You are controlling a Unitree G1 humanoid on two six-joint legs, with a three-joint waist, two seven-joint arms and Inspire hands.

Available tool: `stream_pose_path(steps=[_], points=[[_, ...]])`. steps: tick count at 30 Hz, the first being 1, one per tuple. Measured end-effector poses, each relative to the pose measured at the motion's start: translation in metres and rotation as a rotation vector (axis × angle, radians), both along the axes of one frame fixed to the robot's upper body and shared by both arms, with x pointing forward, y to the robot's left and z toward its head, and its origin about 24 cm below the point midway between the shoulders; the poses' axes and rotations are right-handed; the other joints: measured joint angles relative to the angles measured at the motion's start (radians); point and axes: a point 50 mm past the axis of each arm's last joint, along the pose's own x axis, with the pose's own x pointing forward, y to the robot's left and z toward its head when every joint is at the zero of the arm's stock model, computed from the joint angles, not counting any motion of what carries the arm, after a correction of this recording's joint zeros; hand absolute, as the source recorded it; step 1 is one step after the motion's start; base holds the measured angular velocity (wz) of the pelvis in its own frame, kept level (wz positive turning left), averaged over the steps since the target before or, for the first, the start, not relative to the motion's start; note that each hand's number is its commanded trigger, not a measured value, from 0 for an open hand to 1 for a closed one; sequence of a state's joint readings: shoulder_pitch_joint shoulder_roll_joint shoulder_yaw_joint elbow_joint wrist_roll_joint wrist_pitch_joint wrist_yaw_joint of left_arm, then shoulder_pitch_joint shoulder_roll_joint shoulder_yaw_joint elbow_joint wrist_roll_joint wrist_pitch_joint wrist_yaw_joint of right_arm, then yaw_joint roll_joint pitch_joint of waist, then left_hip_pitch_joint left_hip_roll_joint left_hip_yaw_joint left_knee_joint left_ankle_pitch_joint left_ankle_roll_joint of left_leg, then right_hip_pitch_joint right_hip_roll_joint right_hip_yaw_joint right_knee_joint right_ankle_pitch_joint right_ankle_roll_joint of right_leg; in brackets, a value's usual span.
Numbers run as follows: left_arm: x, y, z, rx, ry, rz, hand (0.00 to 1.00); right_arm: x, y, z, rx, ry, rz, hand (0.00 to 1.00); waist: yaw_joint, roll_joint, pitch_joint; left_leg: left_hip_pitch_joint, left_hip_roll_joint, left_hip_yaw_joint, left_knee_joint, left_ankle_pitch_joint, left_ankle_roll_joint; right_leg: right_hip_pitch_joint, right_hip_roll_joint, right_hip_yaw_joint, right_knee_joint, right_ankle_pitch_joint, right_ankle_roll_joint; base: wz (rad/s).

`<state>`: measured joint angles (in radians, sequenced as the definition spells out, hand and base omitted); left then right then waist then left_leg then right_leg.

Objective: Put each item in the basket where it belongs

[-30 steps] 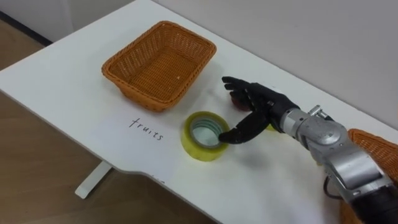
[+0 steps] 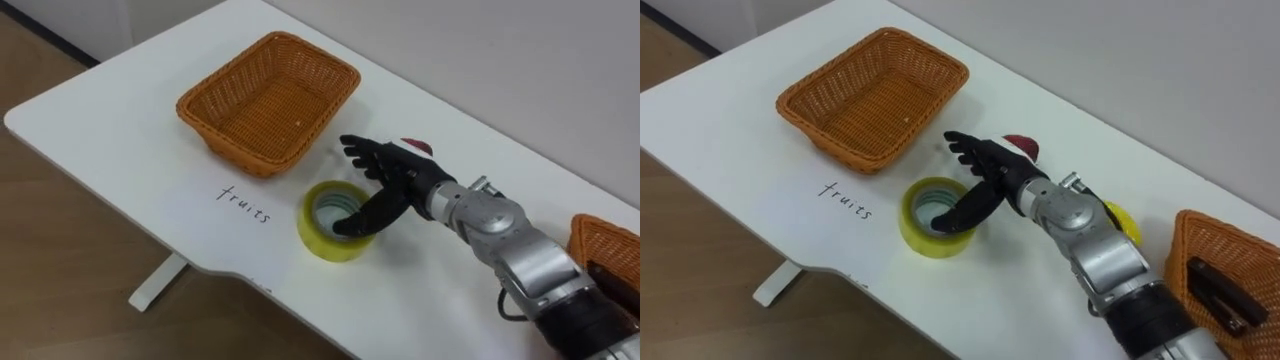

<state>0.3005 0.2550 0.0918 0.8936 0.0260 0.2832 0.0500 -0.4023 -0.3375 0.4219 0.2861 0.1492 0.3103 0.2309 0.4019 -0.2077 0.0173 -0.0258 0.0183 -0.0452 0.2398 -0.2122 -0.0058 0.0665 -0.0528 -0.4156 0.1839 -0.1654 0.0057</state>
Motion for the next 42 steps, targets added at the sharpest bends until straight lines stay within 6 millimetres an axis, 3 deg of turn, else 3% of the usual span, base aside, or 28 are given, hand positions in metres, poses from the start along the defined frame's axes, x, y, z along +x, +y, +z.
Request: stream_pose_path(steps=[6, 33, 42], points=[[-0.002, 0.001, 0.000, 0.005, 0.011, -0.020, 0.00, 0.008, -0.004, -0.001, -0.031, 0.002, -0.022, 0.00, 0.007, 0.002, 0.0019, -0.003, 0.000, -0.002, 0.000, 0.000, 0.000, -0.001, 0.000, -0.002, 0.000, 0.000, 0.000, 0.00], [-0.003, 0.000, -0.001, -0.012, 0.016, -0.011, 0.00, 0.008, 0.000, -0.003, -0.079, -0.031, -0.047, 0.00, 0.015, -0.001, 0.0000, -0.016, 0.000, 0.000, 0.004, 0.000, 0.000, -0.014, 0.000, -0.001, 0.001, 0.000, 0.000, 0.00], [-0.004, 0.002, 0.000, 0.015, 0.017, -0.004, 0.00, 0.008, 0.005, -0.002, -0.286, -0.107, 0.045, 0.00, 0.015, -0.001, 0.0004, -0.018, -0.001, -0.003, 0.006, 0.000, 0.000, -0.014, -0.001, -0.003, 0.001, 0.000, 0.000, 0.00]])
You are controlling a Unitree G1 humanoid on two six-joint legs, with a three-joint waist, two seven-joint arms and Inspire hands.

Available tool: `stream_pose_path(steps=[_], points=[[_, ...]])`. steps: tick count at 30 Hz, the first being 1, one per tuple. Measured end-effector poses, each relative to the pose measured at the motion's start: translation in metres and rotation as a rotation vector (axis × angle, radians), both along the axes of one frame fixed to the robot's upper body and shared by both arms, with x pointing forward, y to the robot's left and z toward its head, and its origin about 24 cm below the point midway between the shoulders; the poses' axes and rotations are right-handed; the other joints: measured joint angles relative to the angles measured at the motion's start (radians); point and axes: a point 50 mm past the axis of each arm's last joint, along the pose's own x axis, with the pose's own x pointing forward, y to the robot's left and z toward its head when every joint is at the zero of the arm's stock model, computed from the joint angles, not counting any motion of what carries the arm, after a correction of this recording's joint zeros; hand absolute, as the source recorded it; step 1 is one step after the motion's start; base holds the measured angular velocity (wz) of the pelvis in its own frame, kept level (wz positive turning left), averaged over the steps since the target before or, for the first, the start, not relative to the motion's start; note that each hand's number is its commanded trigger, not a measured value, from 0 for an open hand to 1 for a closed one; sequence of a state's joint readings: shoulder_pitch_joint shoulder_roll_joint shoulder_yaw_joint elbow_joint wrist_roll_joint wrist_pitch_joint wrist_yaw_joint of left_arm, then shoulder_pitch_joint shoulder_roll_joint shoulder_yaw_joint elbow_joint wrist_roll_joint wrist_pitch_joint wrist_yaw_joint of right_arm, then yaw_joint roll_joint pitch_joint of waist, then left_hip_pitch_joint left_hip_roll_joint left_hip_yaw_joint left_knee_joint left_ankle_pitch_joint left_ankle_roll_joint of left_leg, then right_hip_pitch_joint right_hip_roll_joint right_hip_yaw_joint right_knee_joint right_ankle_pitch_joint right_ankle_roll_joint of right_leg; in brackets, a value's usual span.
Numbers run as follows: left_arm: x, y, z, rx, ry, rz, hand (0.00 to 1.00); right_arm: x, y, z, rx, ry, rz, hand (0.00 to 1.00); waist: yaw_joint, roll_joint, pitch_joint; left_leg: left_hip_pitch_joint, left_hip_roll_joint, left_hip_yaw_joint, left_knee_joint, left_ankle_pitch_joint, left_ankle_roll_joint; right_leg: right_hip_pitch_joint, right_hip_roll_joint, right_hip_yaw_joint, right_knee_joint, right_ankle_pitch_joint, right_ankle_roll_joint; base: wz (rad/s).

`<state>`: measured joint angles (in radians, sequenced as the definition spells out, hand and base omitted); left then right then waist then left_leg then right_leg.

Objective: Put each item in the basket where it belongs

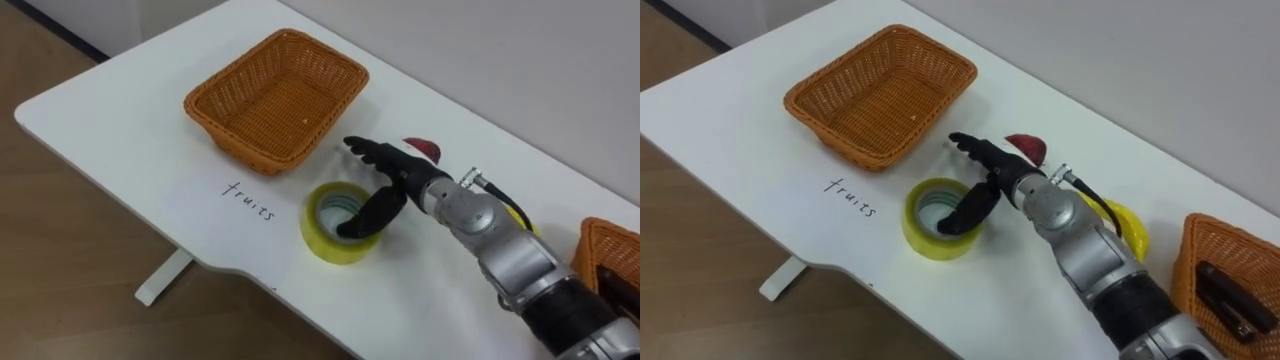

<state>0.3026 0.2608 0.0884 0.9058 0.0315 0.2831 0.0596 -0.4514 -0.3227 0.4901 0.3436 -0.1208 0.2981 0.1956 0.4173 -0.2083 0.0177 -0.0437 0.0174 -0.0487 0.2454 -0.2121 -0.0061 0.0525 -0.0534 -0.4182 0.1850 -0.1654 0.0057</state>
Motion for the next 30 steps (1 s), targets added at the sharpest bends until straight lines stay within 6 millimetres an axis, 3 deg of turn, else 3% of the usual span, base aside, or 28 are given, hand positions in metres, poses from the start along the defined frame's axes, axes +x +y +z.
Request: stream_pose_path(steps=[9, 10, 11, 12, 22, 30], points=[[0.007, 0.000, -0.001, 0.023, 0.010, -0.012, 0.00, 0.003, -0.001, 0.004, -0.074, -0.033, 0.018, 0.00, 0.000, 0.005, 0.0037, -0.016, -0.005, -0.016, 0.018, -0.003, 0.001, -0.001, -0.002, -0.008, 0.000, 0.000, 0.000, 0.05], [0.006, 0.000, -0.001, 0.023, 0.012, -0.011, 0.00, 0.003, -0.001, 0.004, -0.077, -0.033, 0.018, 0.42, 0.000, 0.006, 0.0044, -0.018, -0.005, -0.016, 0.022, -0.005, 0.000, -0.001, -0.002, -0.008, 0.000, 0.000, 0.000, 0.00], [0.006, 0.000, -0.001, 0.023, 0.013, -0.011, 0.00, 0.003, -0.001, 0.004, -0.078, -0.034, 0.018, 0.65, 0.000, 0.007, 0.0045, -0.019, -0.005, -0.017, 0.024, -0.006, 0.000, -0.001, -0.001, -0.008, 0.000, 0.000, 0.000, 0.00], [0.006, 0.001, 0.000, 0.026, 0.013, -0.011, 0.00, 0.003, -0.001, 0.004, -0.082, -0.033, 0.018, 1.00, 0.000, 0.007, 0.0045, -0.022, -0.005, -0.018, 0.027, -0.006, 0.001, -0.002, -0.001, -0.008, 0.000, 0.000, 0.000, 0.00], [0.013, -0.001, 0.000, 0.045, 0.010, -0.027, 0.00, 0.008, 0.001, 0.010, -0.283, -0.125, 0.039, 1.00, 0.014, 0.007, 0.0043, -0.038, -0.008, -0.020, 0.029, -0.007, 0.002, -0.017, -0.003, -0.012, 0.000, 0.000, 0.000, 0.00], [0.014, -0.002, -0.001, 0.059, 0.007, -0.024, 0.00, 0.008, 0.000, 0.009, -0.299, -0.113, 0.039, 1.00, 0.027, 0.012, 0.0040, -0.033, -0.010, -0.019, 0.025, -0.009, 0.005, -0.014, -0.005, -0.011, -0.001, 0.000, 0.000, -0.01]])
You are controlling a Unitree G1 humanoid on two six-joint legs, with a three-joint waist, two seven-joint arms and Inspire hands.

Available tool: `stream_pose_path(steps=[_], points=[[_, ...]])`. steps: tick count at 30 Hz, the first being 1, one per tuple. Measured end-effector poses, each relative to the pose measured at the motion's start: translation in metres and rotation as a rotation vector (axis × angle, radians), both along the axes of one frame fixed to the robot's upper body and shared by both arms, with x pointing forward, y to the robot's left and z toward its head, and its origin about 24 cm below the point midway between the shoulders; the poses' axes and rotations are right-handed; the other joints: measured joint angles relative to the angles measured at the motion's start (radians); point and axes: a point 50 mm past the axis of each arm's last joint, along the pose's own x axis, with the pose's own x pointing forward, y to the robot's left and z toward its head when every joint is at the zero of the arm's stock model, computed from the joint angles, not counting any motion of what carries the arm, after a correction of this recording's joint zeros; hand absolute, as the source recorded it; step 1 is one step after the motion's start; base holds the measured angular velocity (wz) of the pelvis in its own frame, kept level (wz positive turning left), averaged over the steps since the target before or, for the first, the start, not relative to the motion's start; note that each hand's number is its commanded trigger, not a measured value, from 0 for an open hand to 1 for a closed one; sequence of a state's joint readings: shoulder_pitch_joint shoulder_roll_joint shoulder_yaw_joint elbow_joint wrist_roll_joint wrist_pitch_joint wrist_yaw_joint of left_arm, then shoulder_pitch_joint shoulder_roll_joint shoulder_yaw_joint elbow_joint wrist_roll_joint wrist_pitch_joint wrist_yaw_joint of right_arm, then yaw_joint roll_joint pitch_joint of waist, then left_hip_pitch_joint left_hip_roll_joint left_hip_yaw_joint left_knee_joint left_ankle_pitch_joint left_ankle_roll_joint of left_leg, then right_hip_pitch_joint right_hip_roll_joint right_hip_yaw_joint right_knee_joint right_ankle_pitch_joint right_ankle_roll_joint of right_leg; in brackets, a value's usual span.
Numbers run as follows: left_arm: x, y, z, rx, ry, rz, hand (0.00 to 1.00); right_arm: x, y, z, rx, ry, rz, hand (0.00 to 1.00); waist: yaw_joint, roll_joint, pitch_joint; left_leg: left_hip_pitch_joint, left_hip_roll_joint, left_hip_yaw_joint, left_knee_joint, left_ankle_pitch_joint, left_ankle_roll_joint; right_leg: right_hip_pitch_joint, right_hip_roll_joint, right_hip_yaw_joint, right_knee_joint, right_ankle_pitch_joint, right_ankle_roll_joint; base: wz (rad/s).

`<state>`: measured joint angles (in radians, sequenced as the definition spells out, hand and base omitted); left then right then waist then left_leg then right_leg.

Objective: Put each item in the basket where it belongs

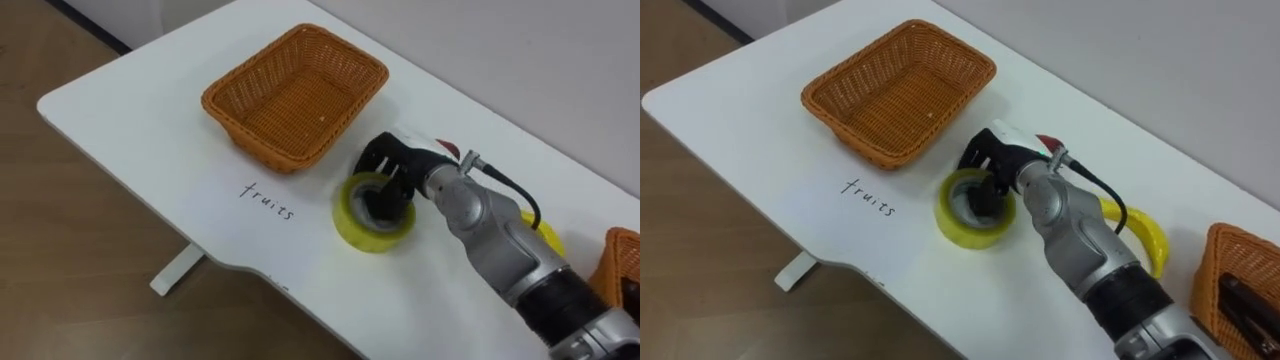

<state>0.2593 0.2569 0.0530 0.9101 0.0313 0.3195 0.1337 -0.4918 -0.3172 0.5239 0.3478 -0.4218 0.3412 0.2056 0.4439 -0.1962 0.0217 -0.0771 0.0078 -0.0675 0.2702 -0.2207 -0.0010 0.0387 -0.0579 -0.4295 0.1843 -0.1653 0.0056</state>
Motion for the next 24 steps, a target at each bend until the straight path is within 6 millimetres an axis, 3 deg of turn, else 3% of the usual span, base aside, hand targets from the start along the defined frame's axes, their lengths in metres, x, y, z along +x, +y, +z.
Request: stream_pose_path(steps=[19, 24], points=[[0.0023, 0.0005, -0.0019, 0.011, 0.015, 0.009, 0.00, -0.0009, 0.0016, -0.0004, 0.043, 0.035, 0.009, 1.00, -0.004, 0.002, 0.0016, 0.000, 0.001, 0.006, 0.000, 0.000, 0.000, -0.002, 0.000, 0.004, 0.000, 0.000, 0.000, 0.00], [0.0038, 0.0002, -0.0015, 0.001, -0.017, 0.030, 0.00, -0.0014, 0.0030, 0.0002, 0.074, 0.048, 0.016, 1.00, -0.024, -0.001, -0.0002, 0.003, 0.002, 0.010, 0.000, 0.000, 0.000, -0.002, 0.001, 0.019, 0.000, 0.000, 0.000, -0.02]])
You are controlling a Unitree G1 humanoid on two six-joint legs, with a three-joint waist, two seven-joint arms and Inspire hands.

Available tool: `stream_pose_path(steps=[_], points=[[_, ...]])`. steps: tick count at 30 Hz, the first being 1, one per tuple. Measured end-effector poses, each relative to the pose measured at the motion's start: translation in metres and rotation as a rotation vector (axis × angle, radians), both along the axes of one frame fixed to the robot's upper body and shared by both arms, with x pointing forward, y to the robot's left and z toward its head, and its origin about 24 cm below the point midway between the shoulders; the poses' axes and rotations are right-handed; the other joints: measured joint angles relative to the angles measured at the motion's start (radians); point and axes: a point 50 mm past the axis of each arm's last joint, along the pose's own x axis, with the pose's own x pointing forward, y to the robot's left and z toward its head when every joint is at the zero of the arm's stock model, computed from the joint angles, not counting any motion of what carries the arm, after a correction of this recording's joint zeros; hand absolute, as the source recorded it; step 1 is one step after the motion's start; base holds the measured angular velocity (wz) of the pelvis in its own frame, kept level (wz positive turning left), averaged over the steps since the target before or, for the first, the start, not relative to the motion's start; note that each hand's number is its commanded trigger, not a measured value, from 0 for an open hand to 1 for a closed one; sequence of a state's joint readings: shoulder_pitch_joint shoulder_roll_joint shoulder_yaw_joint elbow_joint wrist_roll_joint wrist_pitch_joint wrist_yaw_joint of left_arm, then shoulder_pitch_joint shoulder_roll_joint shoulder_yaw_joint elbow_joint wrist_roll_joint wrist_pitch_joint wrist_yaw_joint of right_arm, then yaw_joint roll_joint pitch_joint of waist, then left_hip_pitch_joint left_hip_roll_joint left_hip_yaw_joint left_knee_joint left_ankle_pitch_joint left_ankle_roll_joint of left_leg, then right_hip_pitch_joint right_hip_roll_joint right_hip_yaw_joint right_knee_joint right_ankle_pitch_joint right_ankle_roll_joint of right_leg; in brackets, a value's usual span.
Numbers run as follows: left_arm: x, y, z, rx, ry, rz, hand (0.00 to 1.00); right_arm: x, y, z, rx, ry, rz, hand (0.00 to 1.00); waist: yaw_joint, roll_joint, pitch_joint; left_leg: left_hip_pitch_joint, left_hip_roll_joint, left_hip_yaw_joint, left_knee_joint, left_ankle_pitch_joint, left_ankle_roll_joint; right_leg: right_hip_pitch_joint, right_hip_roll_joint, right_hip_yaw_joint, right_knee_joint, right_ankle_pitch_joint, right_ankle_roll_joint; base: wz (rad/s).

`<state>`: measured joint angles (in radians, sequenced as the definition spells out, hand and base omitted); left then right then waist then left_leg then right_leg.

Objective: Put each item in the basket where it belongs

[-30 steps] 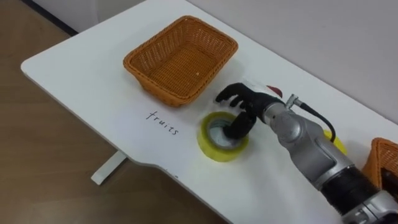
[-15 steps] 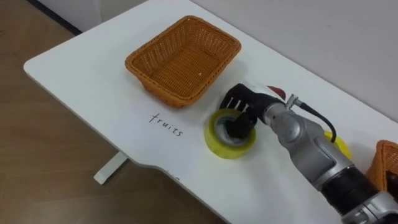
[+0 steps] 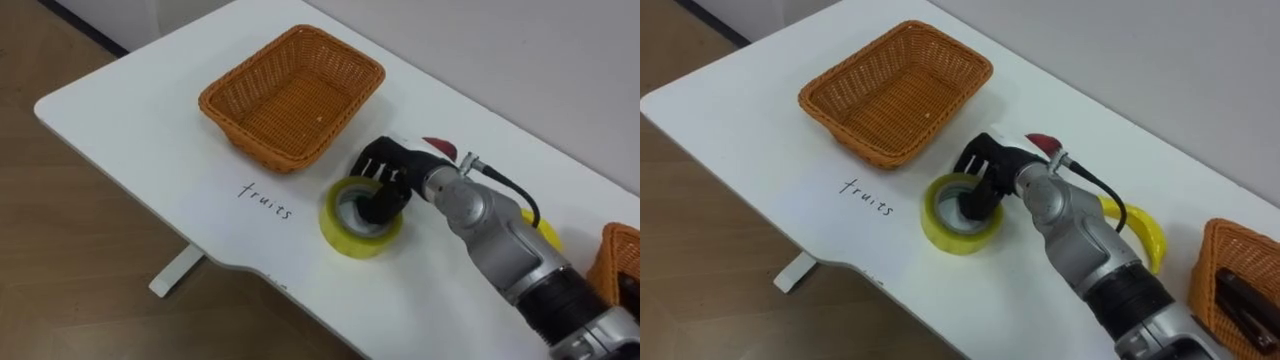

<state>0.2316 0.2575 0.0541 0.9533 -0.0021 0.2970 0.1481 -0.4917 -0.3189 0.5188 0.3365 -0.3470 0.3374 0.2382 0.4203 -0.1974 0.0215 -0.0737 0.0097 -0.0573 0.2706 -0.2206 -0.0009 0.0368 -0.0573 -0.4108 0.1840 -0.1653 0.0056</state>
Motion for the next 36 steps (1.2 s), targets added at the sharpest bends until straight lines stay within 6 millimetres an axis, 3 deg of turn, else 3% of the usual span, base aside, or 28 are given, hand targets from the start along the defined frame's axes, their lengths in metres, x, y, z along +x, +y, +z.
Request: stream_pose_path(steps=[8, 14, 17, 19, 21, 23, 25, 26, 30, 36], points=[[0.000, 0.001, 0.000, -0.008, -0.044, 0.059, 0.00, -0.009, -0.003, 0.003, 0.076, 0.032, 0.023, 1.00, -0.051, -0.003, -0.0013, 0.015, 0.004, 0.031, -0.004, -0.001, 0.002, -0.002, 0.002, 0.039, 0.001, 0.002, 0.000, -0.12], [0.000, 0.003, 0.001, -0.004, -0.052, 0.065, 0.00, -0.010, -0.014, 0.027, 0.132, -0.061, 0.003, 1.00, -0.115, 0.005, -0.0042, 0.018, 0.008, 0.042, -0.002, -0.001, 0.002, -0.004, 0.006, 0.060, 0.001, 0.005, -0.002, -0.07], [0.000, 0.000, 0.000, -0.017, -0.059, 0.078, 0.00, -0.008, -0.018, 0.039, 0.161, -0.103, -0.013, 1.00, -0.138, 0.023, -0.0123, 0.028, 0.010, 0.054, -0.006, -0.001, 0.002, -0.002, 0.007, 0.074, 0.002, 0.006, -0.002, -0.11], [-0.002, -0.001, -0.001, -0.022, -0.055, 0.080, 0.00, -0.006, -0.023, 0.045, 0.175, -0.128, -0.030, 1.00, -0.165, 0.042, -0.0249, 0.039, 0.010, 0.057, -0.013, -0.001, 0.002, 0.004, 0.006, 0.077, 0.003, 0.007, -0.001, -0.03], [-0.004, -0.001, -0.001, -0.024, -0.059, 0.093, 0.00, -0.004, -0.031, 0.051, 0.211, -0.145, -0.060, 1.00, -0.174, 0.055, -0.0221, 0.056, 0.010, 0.062, -0.020, 0.000, 0.003, 0.016, 0.005, 0.079, 0.002, 0.007, -0.001, -0.08], [-0.006, 0.001, 0.000, -0.020, -0.065, 0.111, 0.00, -0.003, -0.040, 0.056, 0.245, -0.161, -0.093, 1.00, -0.182, 0.055, -0.0252, 0.073, 0.011, 0.075, -0.034, 0.002, 0.003, 0.021, 0.005, 0.084, 0.003, 0.007, -0.001, -0.14], [-0.011, 0.003, 0.001, -0.013, -0.070, 0.132, 0.00, -0.001, -0.052, 0.063, 0.251, -0.183, -0.128, 1.00, -0.212, 0.060, -0.0214, 0.084, 0.011, 0.075, -0.038, 0.002, 0.003, 0.033, 0.004, 0.081, 0.004, 0.007, -0.001, 0.00], [-0.012, 0.004, 0.001, -0.011, -0.072, 0.138, 0.00, -0.001, -0.055, 0.065, 0.252, -0.191, -0.137, 1.00, -0.219, 0.055, -0.0251, 0.084, 0.011, 0.075, -0.038, 0.002, 0.003, 0.033, 0.004, 0.083, 0.004, 0.007, -0.001, 0.00], [-0.014, 0.005, 0.004, -0.003, -0.095, 0.149, 0.00, -0.002, -0.072, 0.074, 0.240, -0.241, -0.190, 1.00, -0.260, 0.052, -0.0269, 0.103, 0.010, 0.083, -0.048, 0.003, 0.004, 0.041, 0.005, 0.105, 0.003, 0.007, -0.001, -0.07], [-0.012, 0.004, 0.004, -0.023, -0.121, 0.169, 0.00, -0.005, -0.107, 0.086, 0.293, -0.300, -0.319, 1.00, -0.310, 0.062, -0.0194, 0.127, 0.010, 0.081, -0.054, 0.001, 0.006, 0.061, 0.006, 0.113, 0.001, 0.007, 0.001, -0.02]])
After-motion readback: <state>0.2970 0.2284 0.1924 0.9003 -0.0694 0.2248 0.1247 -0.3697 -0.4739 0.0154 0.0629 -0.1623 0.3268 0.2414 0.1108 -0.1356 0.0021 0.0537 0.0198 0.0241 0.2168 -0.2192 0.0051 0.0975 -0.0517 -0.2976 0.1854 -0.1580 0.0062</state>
